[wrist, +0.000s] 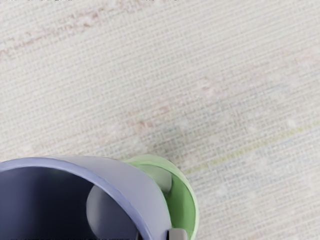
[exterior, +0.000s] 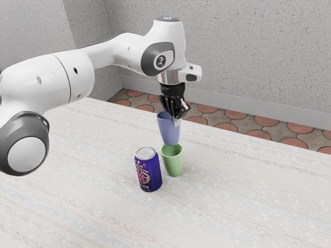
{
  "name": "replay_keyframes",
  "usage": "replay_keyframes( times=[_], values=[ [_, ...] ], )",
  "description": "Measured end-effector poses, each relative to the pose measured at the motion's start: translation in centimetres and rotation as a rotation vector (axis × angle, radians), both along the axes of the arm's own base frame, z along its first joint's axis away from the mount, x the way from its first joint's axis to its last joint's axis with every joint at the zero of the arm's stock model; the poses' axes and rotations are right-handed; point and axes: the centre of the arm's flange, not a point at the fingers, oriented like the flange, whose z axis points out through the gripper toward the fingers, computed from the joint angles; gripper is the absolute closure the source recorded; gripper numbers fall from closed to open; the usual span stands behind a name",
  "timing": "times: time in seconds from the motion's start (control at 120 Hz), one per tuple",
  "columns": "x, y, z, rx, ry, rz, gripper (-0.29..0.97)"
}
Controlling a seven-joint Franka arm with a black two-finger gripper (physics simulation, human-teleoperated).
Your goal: Place the left cup onto the right cup
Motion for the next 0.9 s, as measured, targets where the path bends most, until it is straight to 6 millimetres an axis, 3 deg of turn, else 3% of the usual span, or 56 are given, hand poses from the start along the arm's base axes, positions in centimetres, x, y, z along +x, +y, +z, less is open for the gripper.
replay_keyframes(
  times=[0.383,0.633,0.9],
  values=[
    [-0.7,0.7,-1.1,-0.003,-0.009,0.006,0.79],
    [-1.2,0.2,0.2,-0.008,-0.038,0.000,0.79],
    [-1.9,0.1,-0.1,-0.011,-0.047,0.000,0.79]
  ],
)
